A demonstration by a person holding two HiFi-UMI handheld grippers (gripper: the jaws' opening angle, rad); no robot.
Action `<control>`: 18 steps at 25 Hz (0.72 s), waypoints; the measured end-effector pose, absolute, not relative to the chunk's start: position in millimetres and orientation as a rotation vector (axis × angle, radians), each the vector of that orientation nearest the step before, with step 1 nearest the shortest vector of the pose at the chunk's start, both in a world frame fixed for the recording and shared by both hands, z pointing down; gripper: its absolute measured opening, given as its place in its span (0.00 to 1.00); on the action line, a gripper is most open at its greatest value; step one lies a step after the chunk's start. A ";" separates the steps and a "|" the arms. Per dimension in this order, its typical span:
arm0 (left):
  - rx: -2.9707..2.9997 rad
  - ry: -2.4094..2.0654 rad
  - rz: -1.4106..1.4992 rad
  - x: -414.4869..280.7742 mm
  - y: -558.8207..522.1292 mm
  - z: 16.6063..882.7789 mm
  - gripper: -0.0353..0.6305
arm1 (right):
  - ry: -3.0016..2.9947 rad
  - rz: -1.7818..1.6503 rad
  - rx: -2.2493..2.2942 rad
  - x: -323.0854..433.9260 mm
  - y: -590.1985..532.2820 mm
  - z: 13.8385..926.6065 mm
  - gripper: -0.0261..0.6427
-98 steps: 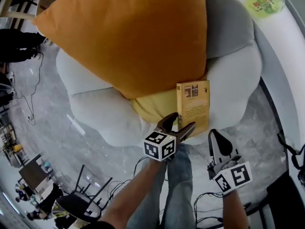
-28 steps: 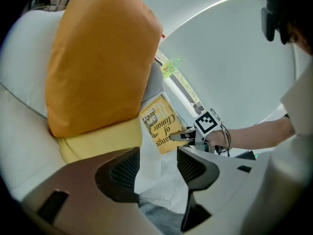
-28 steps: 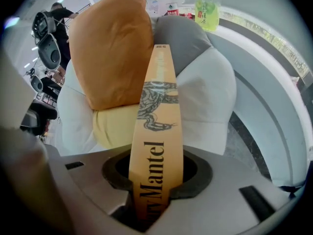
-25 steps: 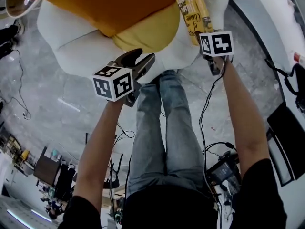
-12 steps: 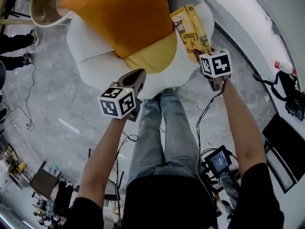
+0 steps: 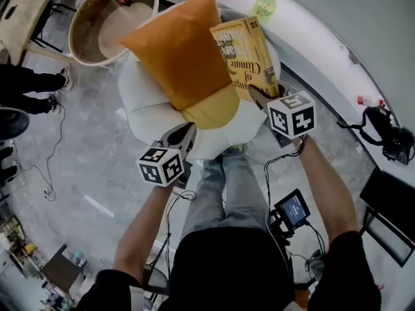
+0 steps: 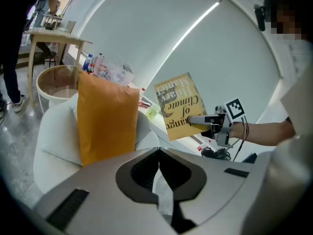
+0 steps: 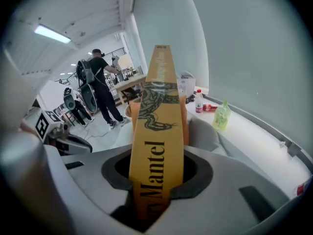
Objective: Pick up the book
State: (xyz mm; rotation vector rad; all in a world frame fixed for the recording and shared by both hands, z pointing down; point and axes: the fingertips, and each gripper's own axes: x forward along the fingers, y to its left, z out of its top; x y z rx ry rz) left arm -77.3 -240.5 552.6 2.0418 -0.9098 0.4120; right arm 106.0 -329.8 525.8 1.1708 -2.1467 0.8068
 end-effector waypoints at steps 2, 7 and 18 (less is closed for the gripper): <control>2.075 -0.908 0.396 -79.7 -234.4 532.5 0.07 | -2.221 0.788 1.171 90.0 -323.1 490.2 0.26; 2.134 -0.946 0.344 -89.5 -231.0 476.5 0.07 | -2.368 0.734 1.196 64.3 -306.6 406.5 0.26; 2.421 -1.034 0.331 -102.4 -231.7 342.4 0.07 | -2.578 0.575 1.321 38.8 -264.7 272.1 0.26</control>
